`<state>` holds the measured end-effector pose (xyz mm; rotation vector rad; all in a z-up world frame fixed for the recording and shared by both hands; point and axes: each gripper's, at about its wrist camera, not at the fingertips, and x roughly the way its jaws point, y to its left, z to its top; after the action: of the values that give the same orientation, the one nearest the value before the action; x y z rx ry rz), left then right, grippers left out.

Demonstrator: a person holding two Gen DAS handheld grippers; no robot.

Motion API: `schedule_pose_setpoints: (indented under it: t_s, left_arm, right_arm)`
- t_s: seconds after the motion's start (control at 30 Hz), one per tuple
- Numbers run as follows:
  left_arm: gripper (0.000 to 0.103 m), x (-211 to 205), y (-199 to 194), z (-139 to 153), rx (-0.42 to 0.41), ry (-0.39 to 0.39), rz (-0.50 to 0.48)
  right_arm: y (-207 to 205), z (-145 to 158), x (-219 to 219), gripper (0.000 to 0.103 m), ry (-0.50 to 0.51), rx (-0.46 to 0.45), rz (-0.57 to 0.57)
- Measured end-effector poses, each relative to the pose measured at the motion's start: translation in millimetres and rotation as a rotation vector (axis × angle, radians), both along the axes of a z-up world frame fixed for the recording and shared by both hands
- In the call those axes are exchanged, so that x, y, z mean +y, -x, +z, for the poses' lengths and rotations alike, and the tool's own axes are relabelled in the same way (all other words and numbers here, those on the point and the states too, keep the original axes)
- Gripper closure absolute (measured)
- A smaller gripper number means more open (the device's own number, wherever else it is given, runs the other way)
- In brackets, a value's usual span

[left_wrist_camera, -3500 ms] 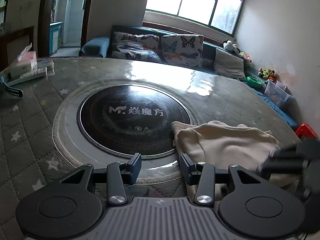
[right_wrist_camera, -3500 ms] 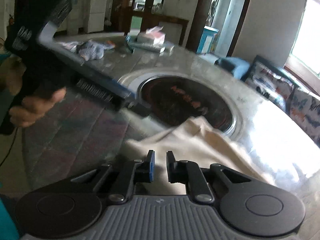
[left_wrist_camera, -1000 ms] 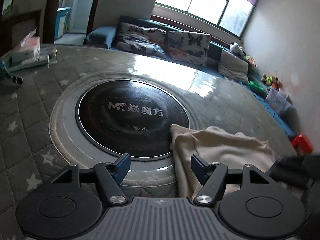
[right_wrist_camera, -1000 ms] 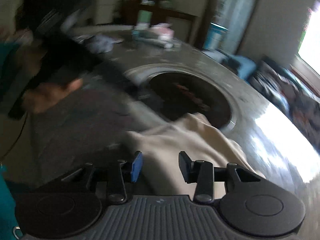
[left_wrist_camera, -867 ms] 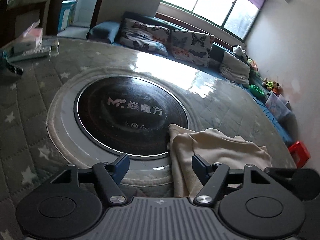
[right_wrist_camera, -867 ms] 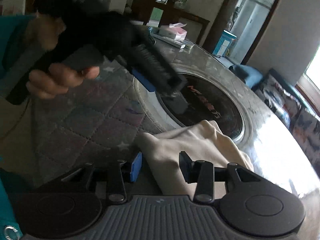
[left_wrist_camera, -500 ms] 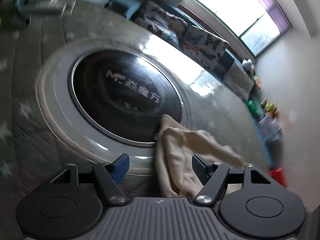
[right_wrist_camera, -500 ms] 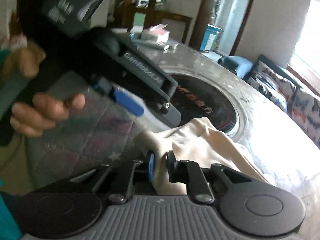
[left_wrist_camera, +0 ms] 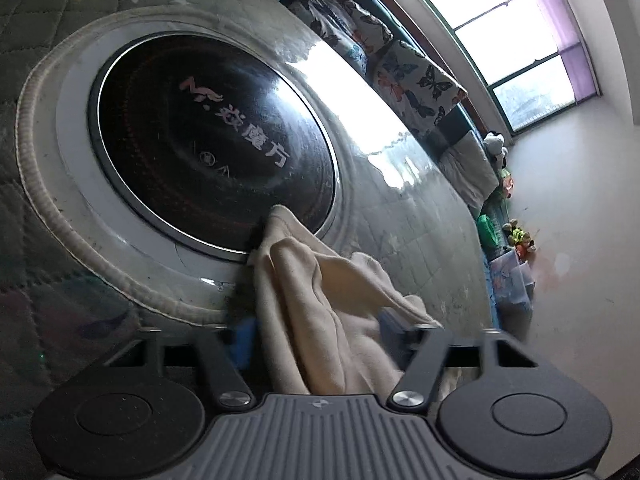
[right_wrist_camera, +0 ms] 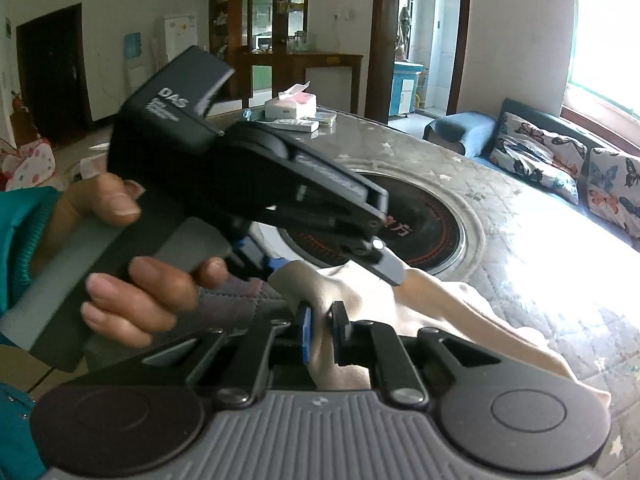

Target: Fold clothes

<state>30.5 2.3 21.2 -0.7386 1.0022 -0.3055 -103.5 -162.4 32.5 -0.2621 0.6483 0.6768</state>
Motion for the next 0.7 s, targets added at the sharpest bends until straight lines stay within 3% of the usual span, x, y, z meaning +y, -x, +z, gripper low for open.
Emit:
schedule_pose_setpoints:
  t_s: [0.07, 0.17, 0.37, 0.6, 0.7]
  left_arm:
    - [0.077, -1.9, 0.5, -5.4, 0.015, 0.004, -0.009]
    - [0.083, -3.8, 3.8, -5.8, -0.005, -0.023, -0.017]
    - [0.084, -5.4, 7.9, -4.1, -0.026, -0.050, -0.025]
    - [0.084, -10.9, 13.4, 1.8, -0.072, -0.112, -0.052]
    - [0.084, -13.0, 15.4, 5.1, -0.094, -0.141, -0.062]
  right_arm:
    - [2.1, -1.9, -1.3, 0.094, -0.008, 0.004, 0.001]
    - [5.4, -4.3, -4.4, 0.092, -0.021, 0.010, 0.007]
    - [11.5, 2.8, -40.4, 0.088, -0.079, 0.017, -0.090]
    - [-11.7, -6.5, -117.0, 0.085, -0.062, 0.024, -0.402]
    - [-23.3, -17.8, -150.7, 0.075, -0.060, 0.030, -0.530]
